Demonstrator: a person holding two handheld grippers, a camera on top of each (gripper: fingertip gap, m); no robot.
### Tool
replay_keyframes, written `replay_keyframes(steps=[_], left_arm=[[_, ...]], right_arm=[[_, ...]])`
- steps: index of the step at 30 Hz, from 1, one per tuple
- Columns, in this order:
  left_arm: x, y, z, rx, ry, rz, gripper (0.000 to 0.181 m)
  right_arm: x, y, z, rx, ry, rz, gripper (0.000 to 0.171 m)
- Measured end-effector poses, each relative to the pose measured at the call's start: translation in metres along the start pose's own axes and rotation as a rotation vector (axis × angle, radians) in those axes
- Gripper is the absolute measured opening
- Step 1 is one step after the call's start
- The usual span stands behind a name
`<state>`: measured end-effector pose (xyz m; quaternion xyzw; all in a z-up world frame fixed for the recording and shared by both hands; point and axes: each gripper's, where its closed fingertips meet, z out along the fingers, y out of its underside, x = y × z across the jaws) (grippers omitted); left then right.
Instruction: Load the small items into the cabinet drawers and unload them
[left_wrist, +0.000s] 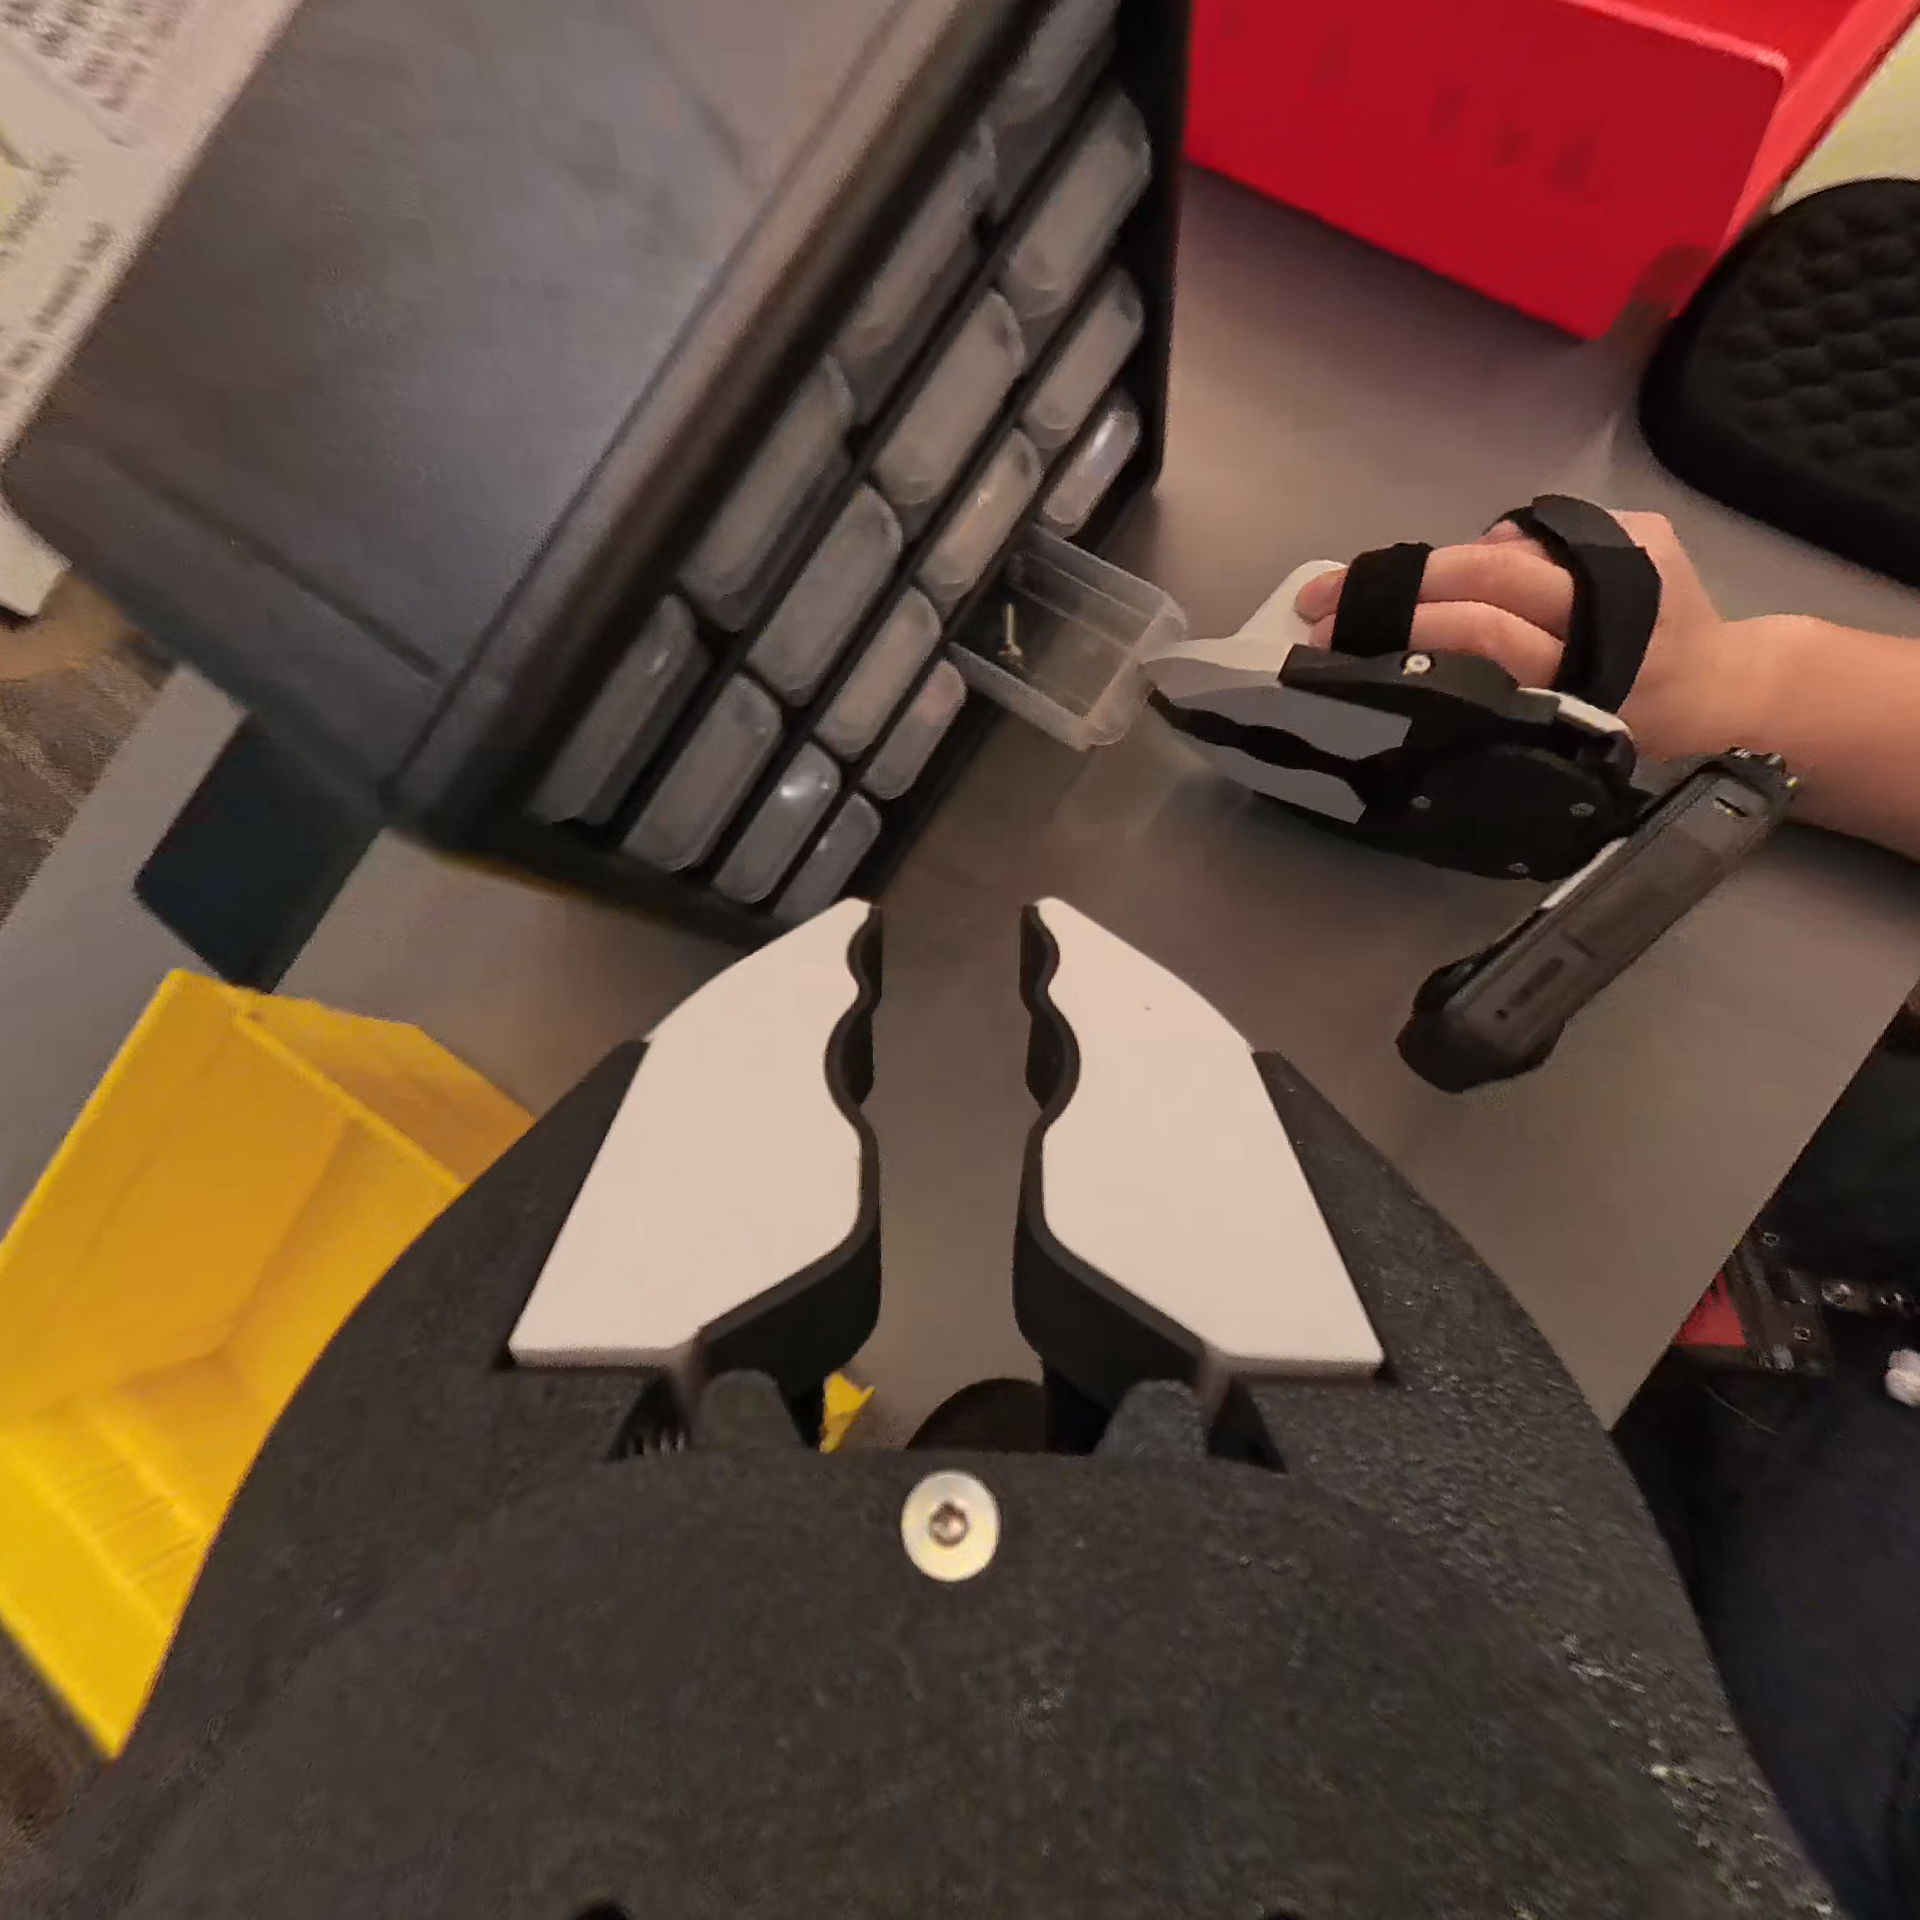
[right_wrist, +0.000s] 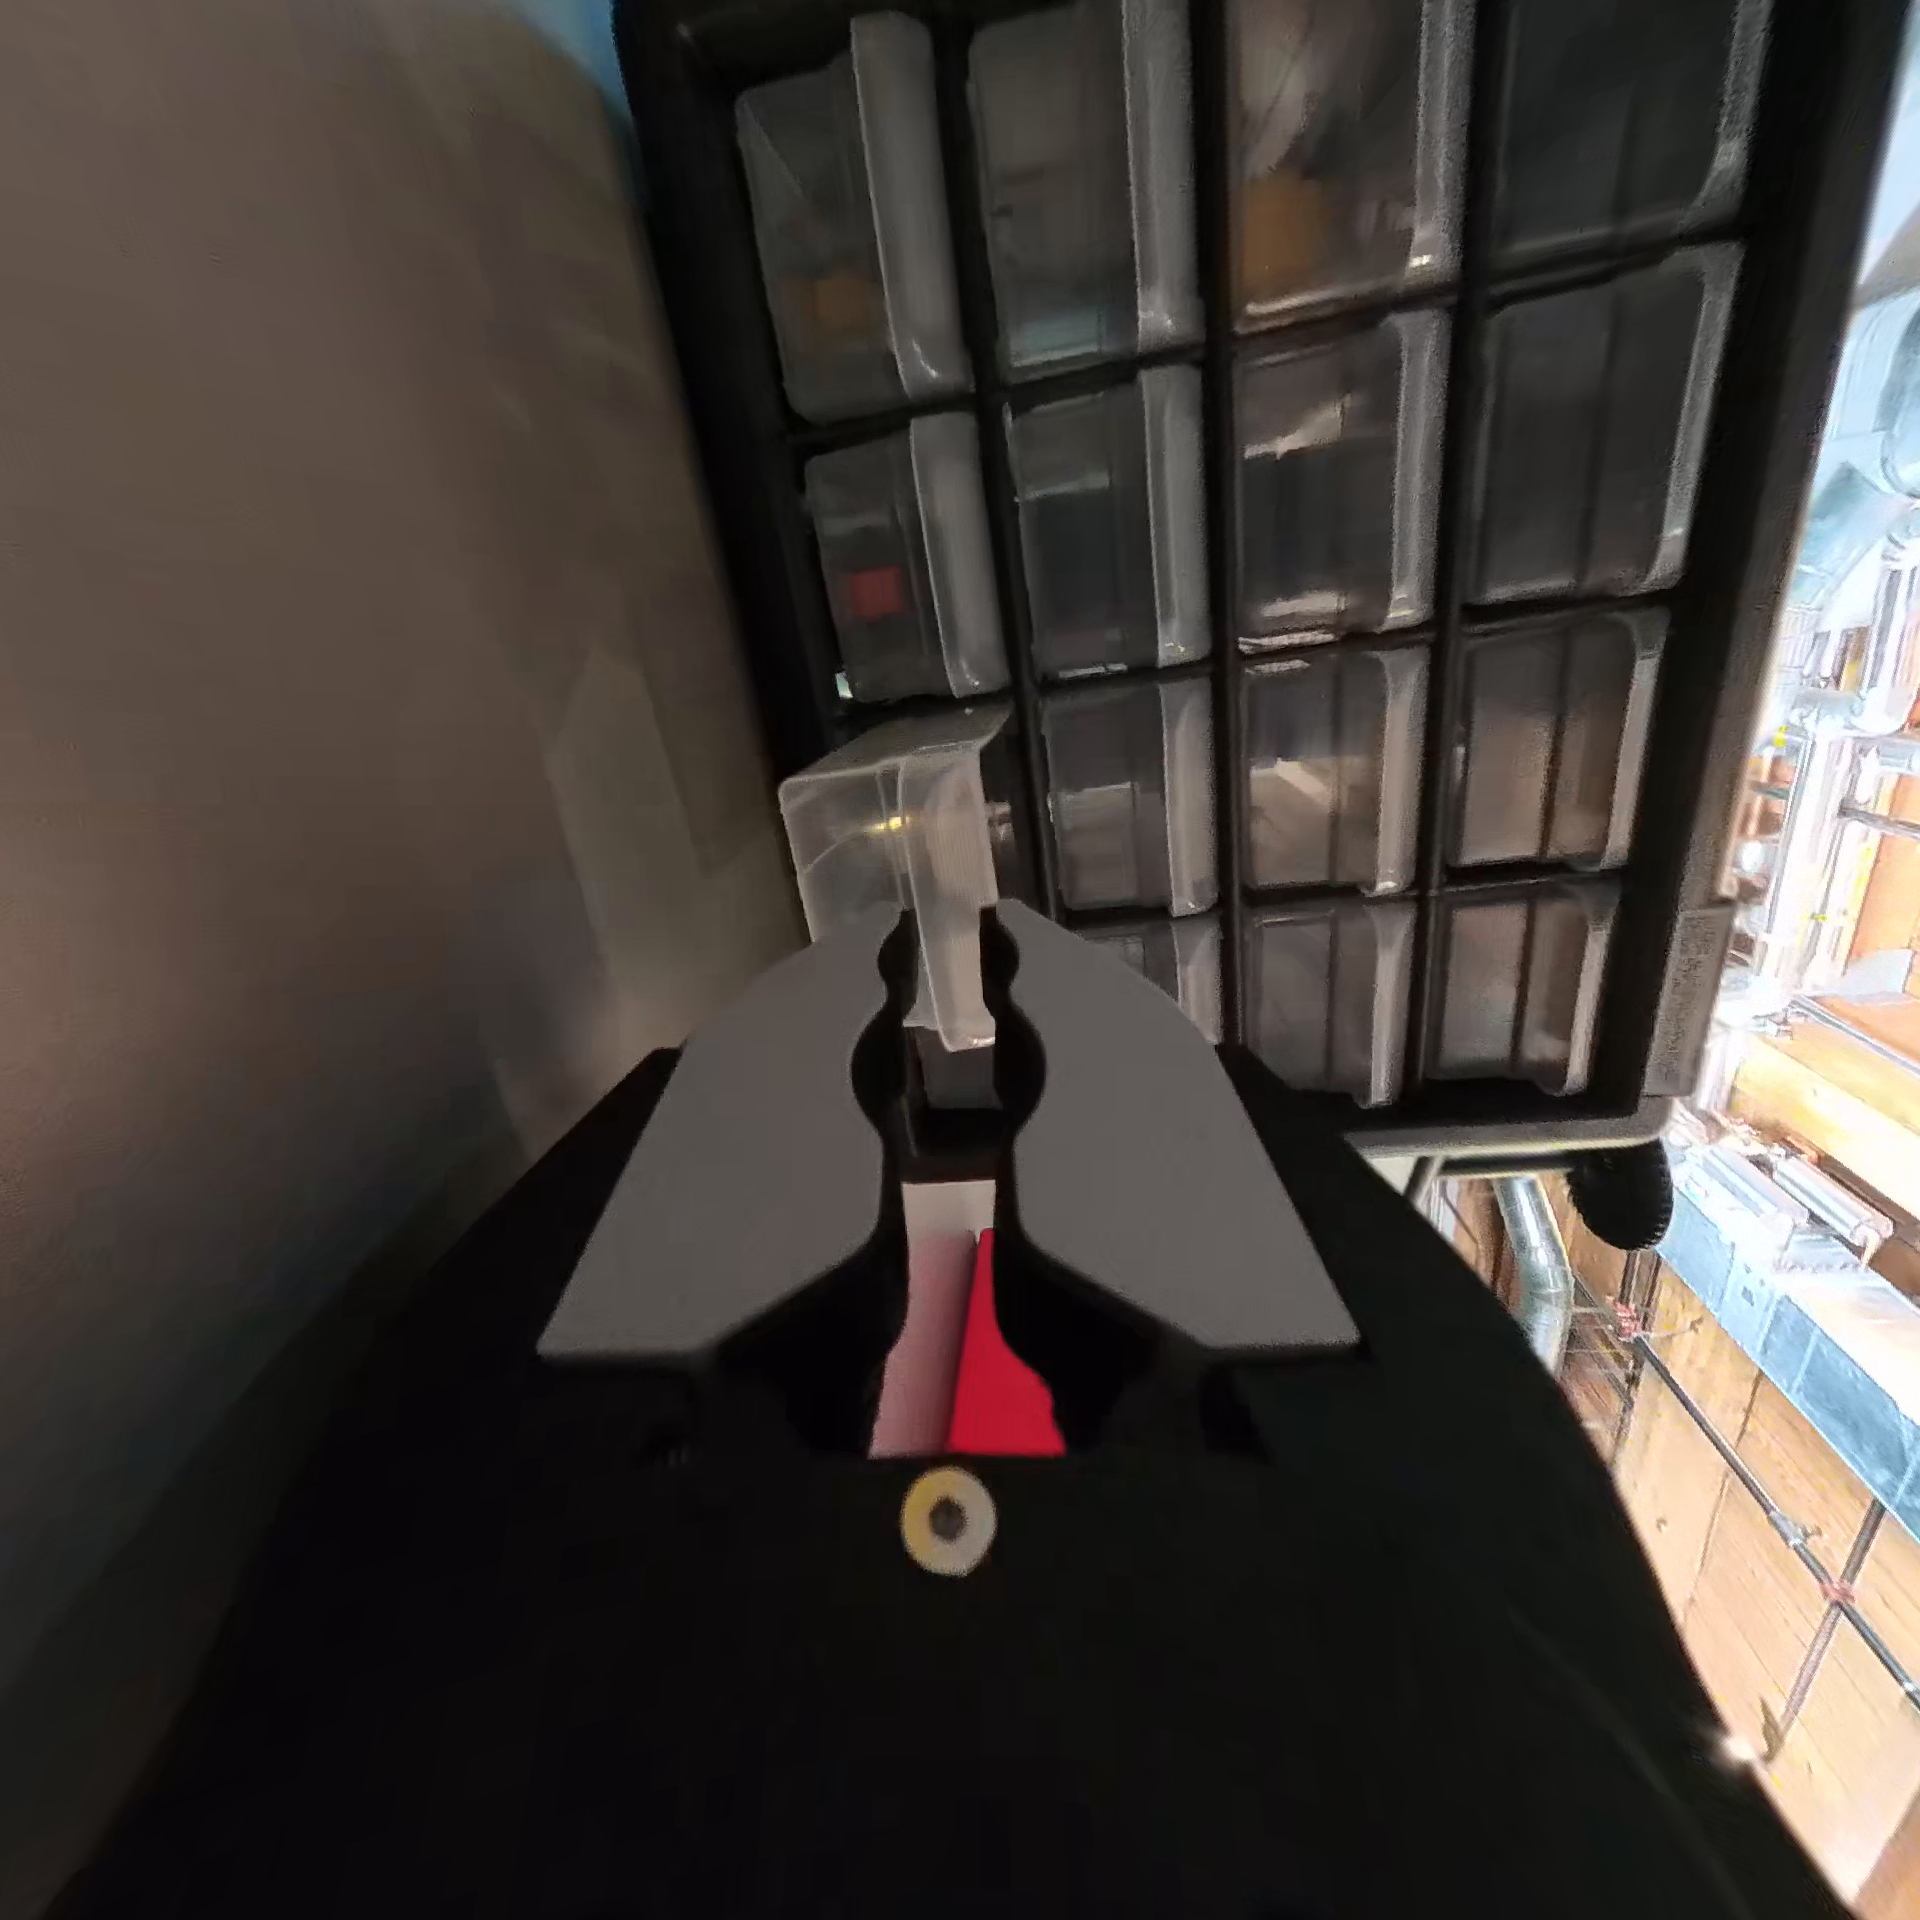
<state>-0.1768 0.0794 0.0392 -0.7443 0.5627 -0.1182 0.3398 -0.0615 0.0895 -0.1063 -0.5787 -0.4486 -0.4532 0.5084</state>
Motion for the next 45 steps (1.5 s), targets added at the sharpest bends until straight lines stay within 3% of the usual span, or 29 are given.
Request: replay_keyframes(steps=[7,13,29,35,39,45], left_arm=[[-0.014,0.031,-0.038,0.051,0.025,-0.008,0.027],[-0.038,0.060,-0.046,0.070,0.015,-0.065,0.028],[-0.067,0.057,-0.037,0.118,0.019,-0.129,0.029],[-0.066,0.048,-0.027,0.143,-0.013,-0.122,0.039],[-0.065,0.046,-0.017,0.105,-0.150,-0.044,0.041],[-0.038,0.030,-0.005,0.179,-0.226,0.060,0.043]], right_arm=[[0.003,0.007,0.024,-0.030,0.035,-0.028,0.013],[0.004,0.010,0.044,-0.048,0.049,-0.045,0.018],[0.002,0.007,0.054,-0.046,0.016,-0.035,0.023],[0.004,-0.017,0.036,0.076,-0.037,0.073,0.024],[0.015,-0.031,0.024,0.135,-0.072,0.228,0.024],[0.054,-0.022,0.007,0.175,-0.014,0.480,0.024]])
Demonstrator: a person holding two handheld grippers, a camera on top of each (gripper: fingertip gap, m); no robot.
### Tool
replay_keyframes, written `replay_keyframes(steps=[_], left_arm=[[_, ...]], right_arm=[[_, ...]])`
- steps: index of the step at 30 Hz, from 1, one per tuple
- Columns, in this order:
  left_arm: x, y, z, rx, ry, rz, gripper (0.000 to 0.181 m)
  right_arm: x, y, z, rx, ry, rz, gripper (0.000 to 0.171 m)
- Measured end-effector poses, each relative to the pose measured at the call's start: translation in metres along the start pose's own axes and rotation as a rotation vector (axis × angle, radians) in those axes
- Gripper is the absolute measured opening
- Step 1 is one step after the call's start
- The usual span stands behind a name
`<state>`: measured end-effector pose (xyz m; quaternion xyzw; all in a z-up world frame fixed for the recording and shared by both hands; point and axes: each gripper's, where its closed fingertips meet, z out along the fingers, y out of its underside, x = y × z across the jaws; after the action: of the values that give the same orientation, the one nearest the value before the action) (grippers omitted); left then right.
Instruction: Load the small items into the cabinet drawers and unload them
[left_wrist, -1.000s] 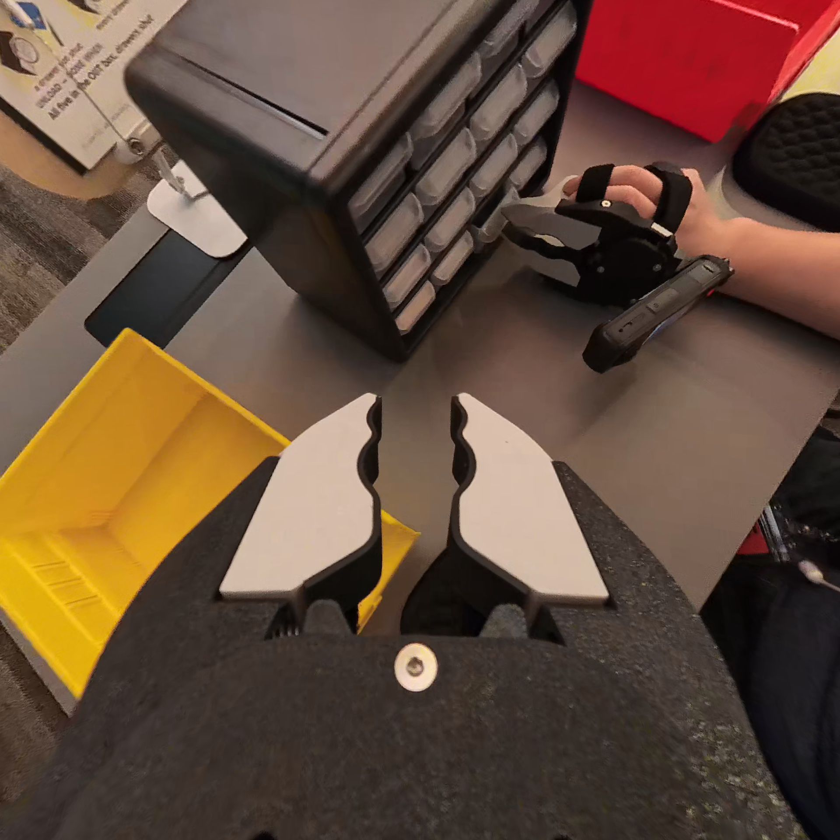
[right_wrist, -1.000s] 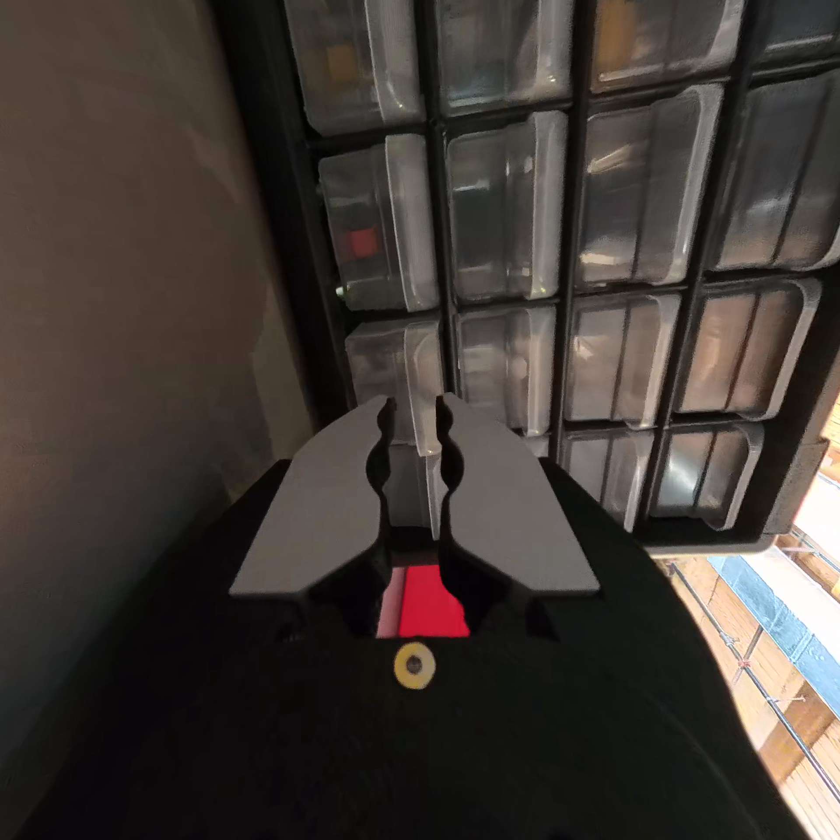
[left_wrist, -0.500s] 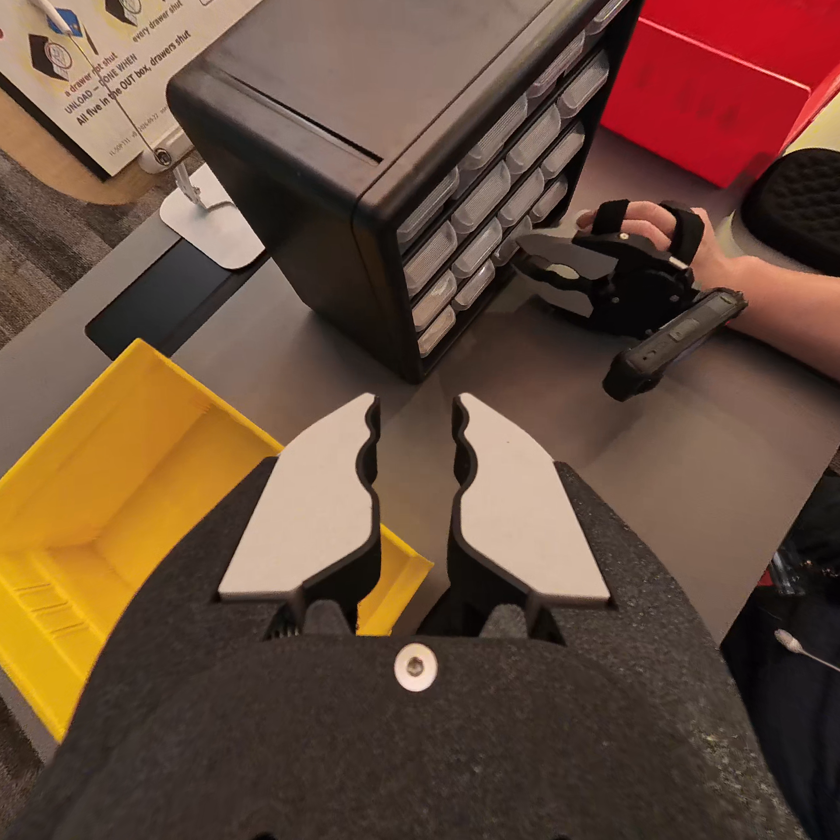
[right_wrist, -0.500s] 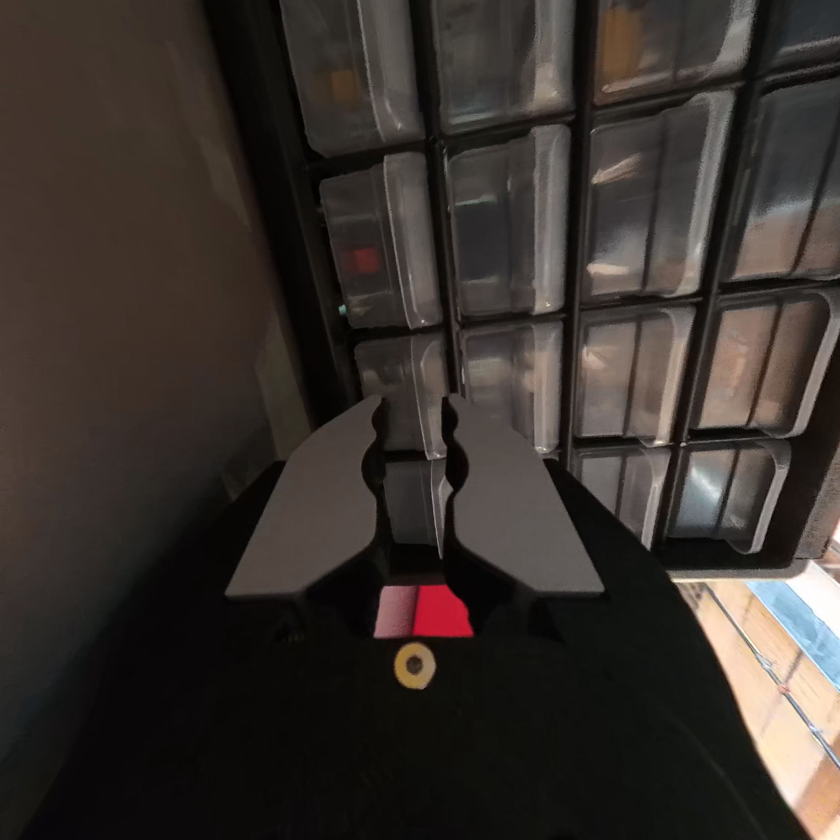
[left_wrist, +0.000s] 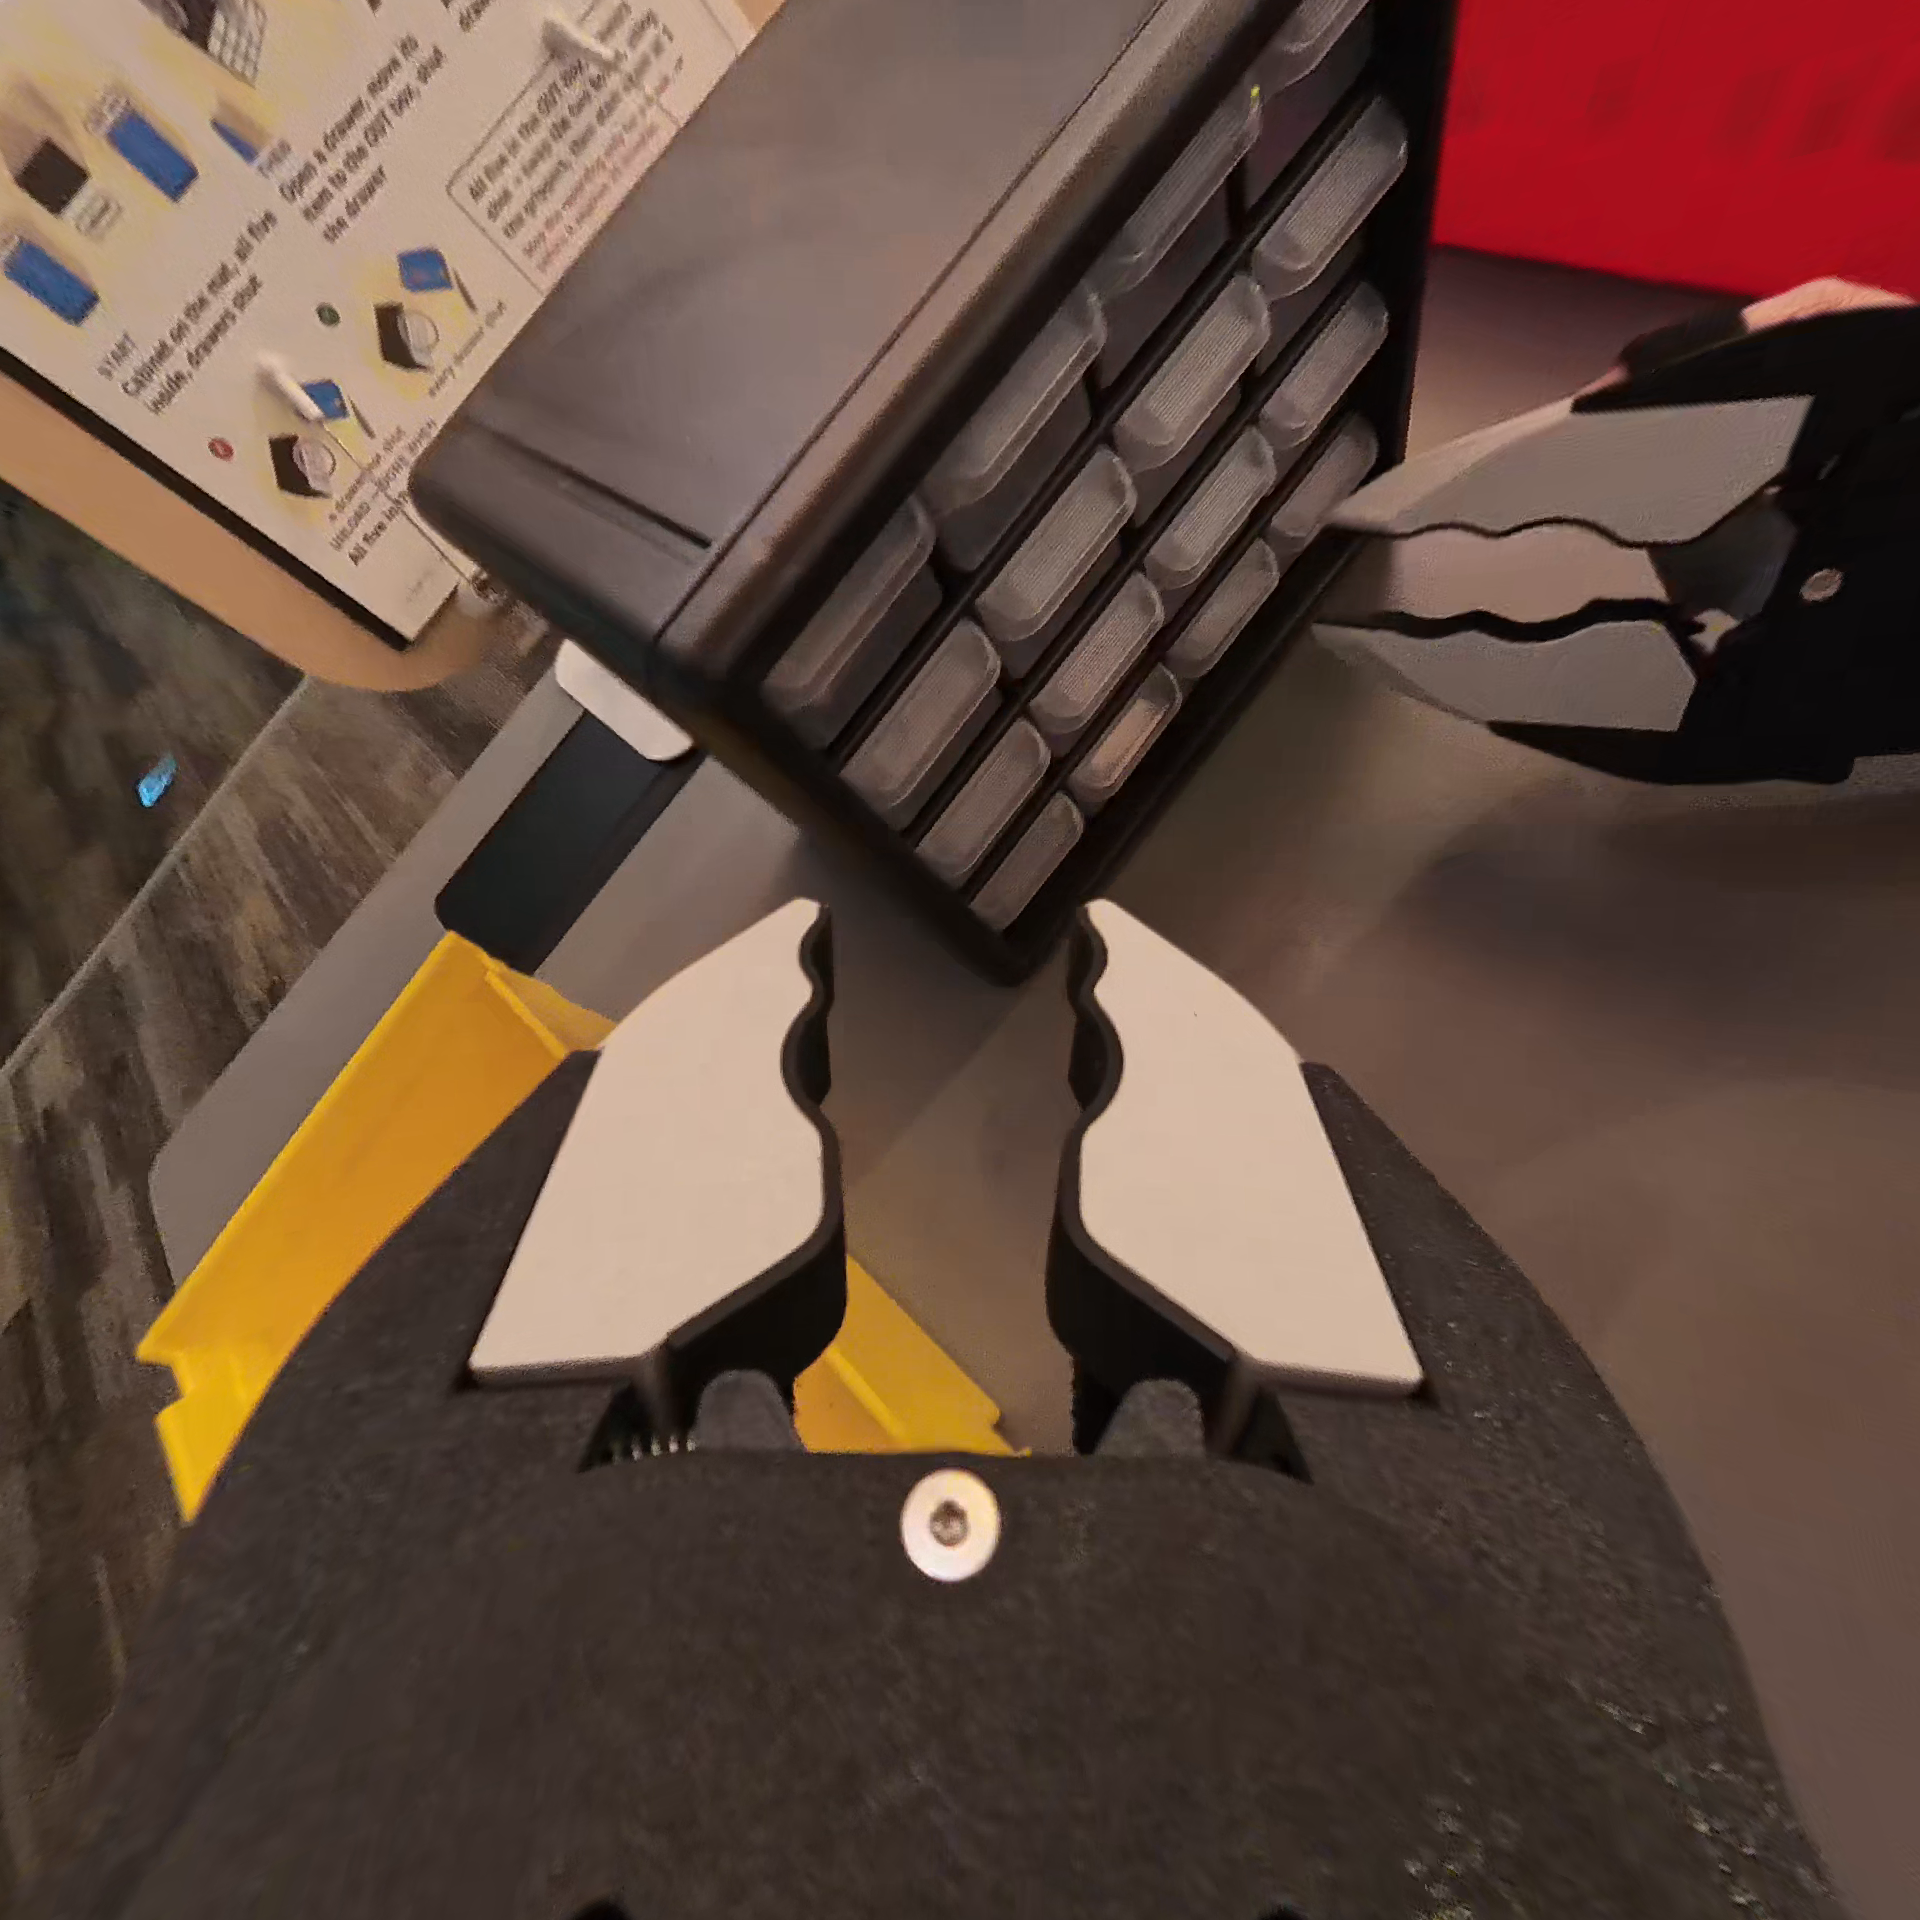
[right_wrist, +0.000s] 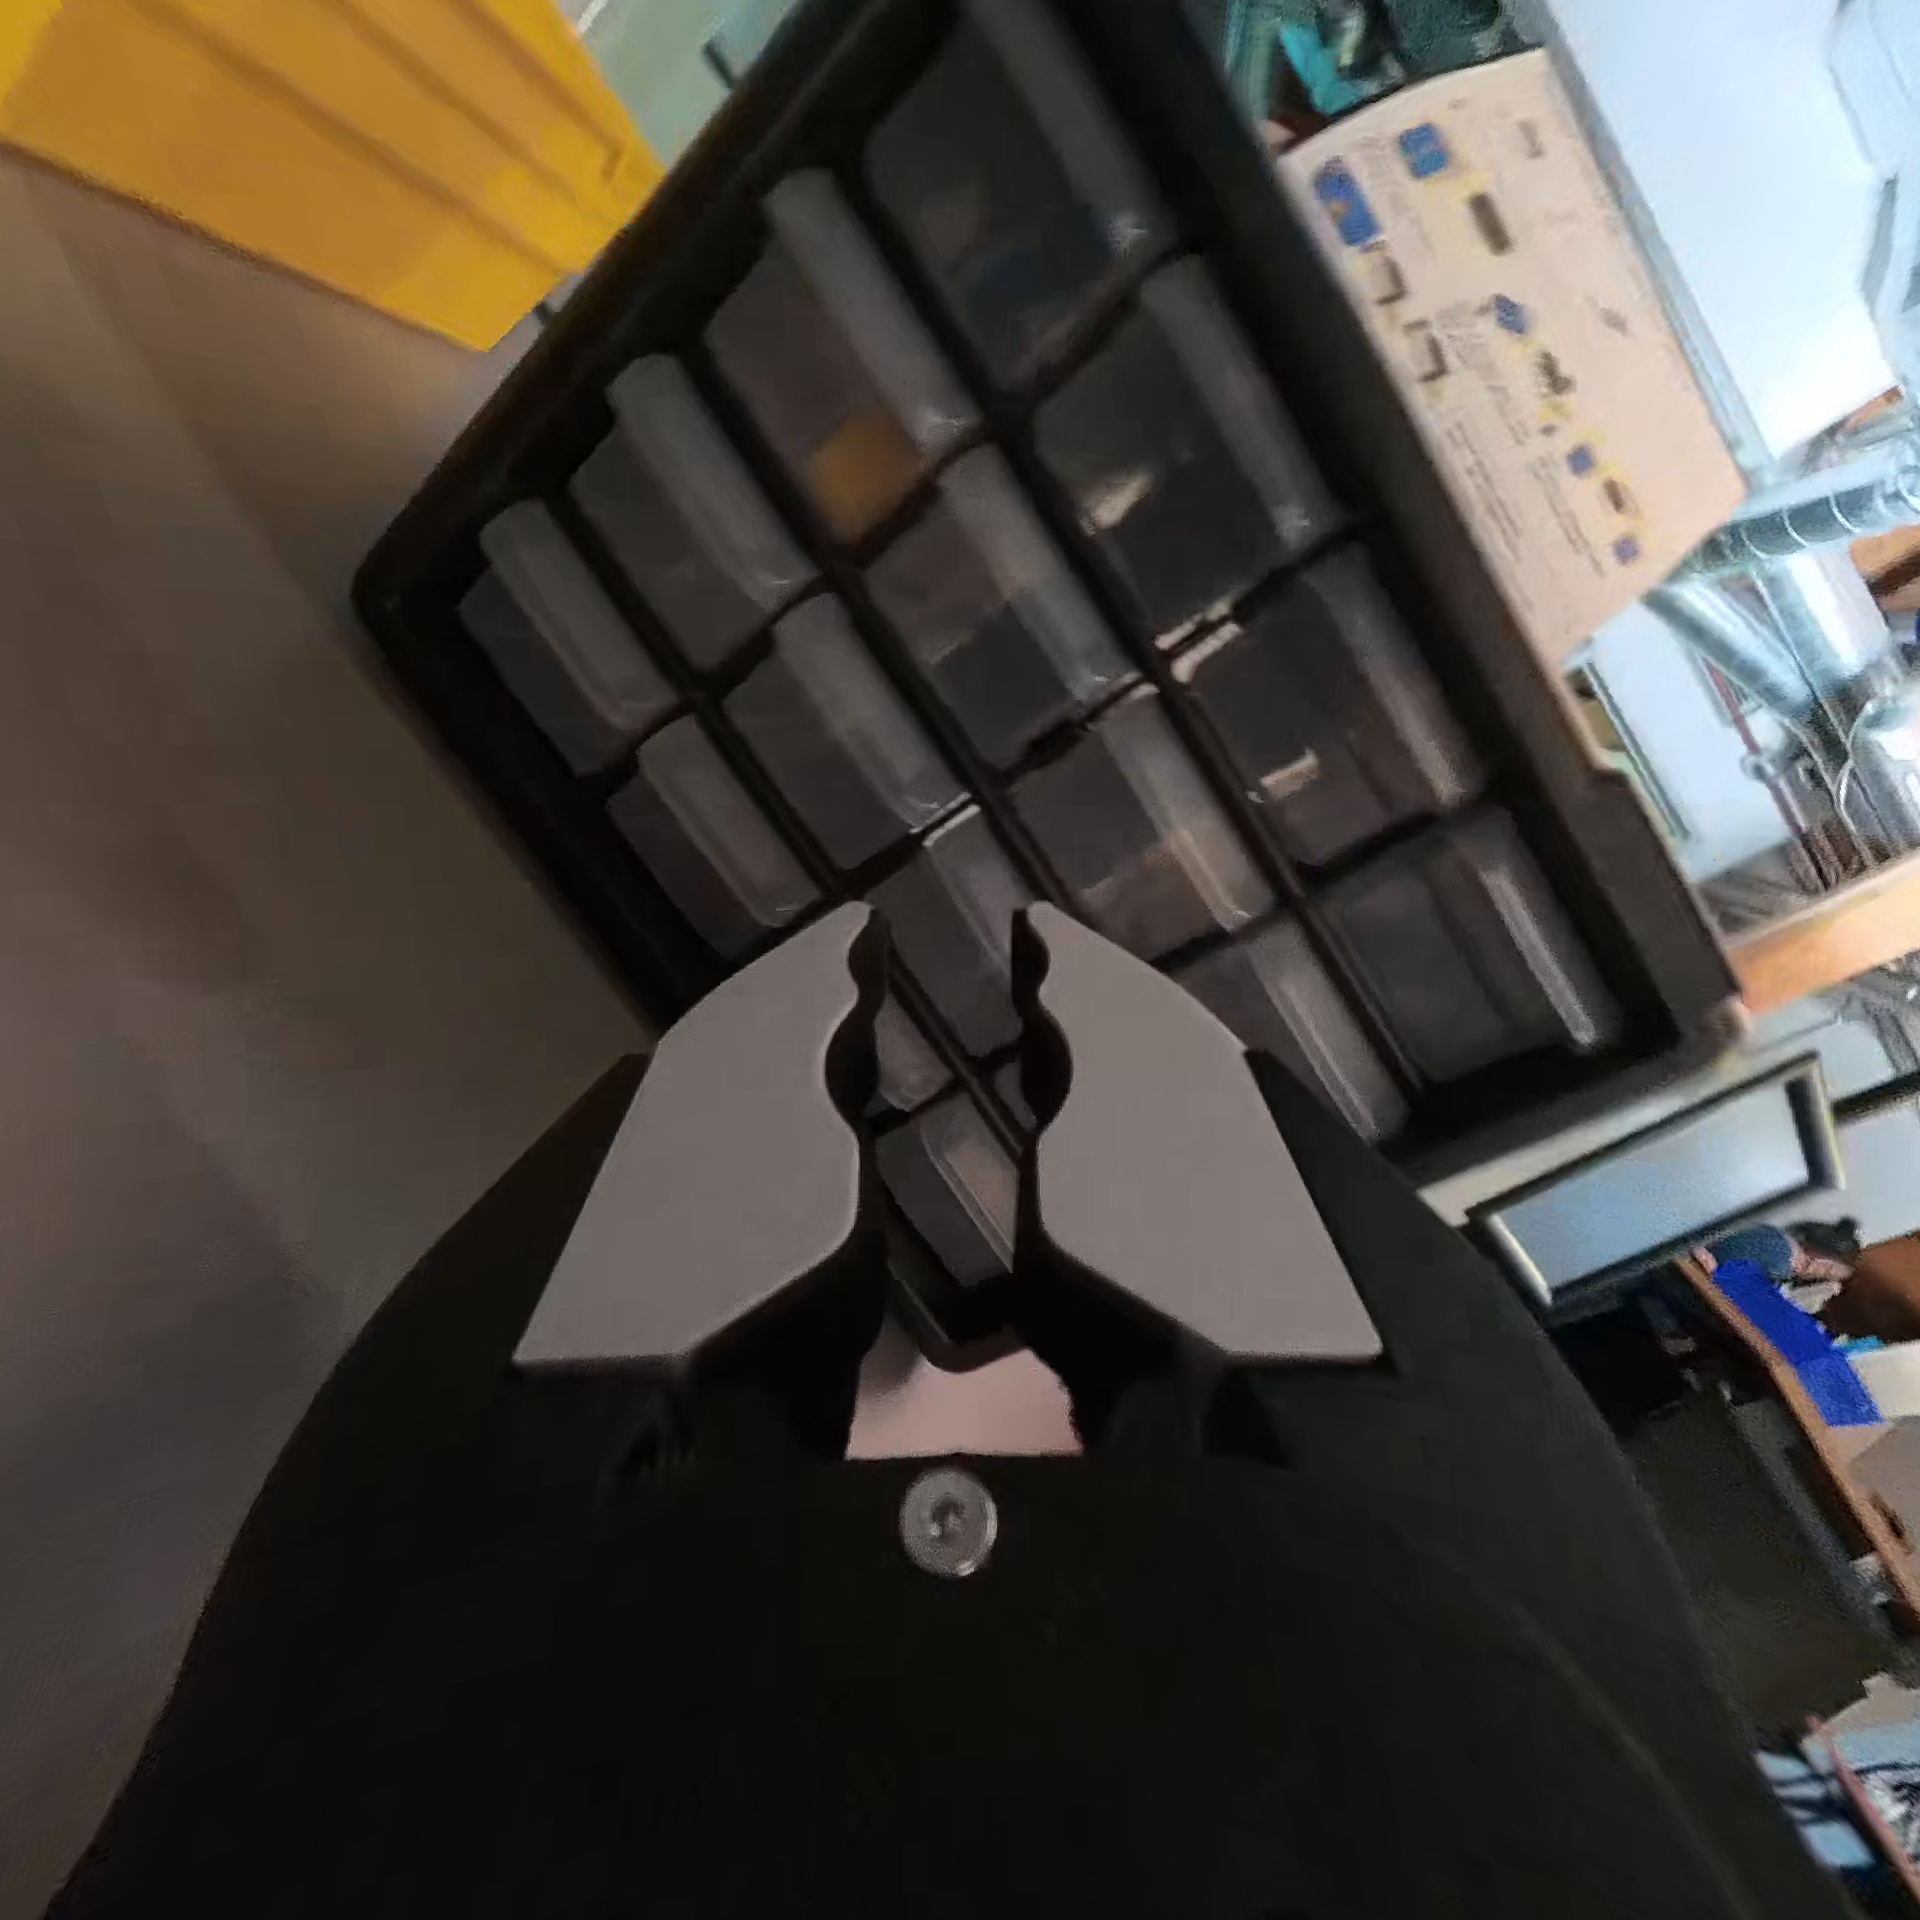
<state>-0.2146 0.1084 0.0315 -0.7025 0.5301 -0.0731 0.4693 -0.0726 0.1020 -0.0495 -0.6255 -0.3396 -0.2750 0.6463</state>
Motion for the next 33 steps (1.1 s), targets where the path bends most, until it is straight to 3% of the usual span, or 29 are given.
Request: replay_keyframes(steps=[6,12,24,27,33], left_arm=[[0.004,-0.011,0.014,0.096,-0.148,-0.021,0.050],[0.018,-0.030,0.028,0.083,-0.200,0.023,0.049],[0.006,-0.169,-0.022,0.366,-0.300,0.092,0.045],[0.008,-0.165,-0.020,0.371,-0.256,0.057,0.045],[0.002,-0.123,0.009,0.306,-0.190,0.066,0.039]], right_arm=[[0.018,-0.002,-0.004,0.011,0.037,0.136,0.024],[-0.004,-0.002,-0.002,0.009,-0.026,0.073,0.024],[-0.024,0.019,0.008,-0.032,-0.118,-0.034,0.025],[-0.011,0.022,0.008,-0.035,-0.084,0.021,0.025],[-0.008,0.037,0.013,-0.069,-0.078,-0.036,0.024]])
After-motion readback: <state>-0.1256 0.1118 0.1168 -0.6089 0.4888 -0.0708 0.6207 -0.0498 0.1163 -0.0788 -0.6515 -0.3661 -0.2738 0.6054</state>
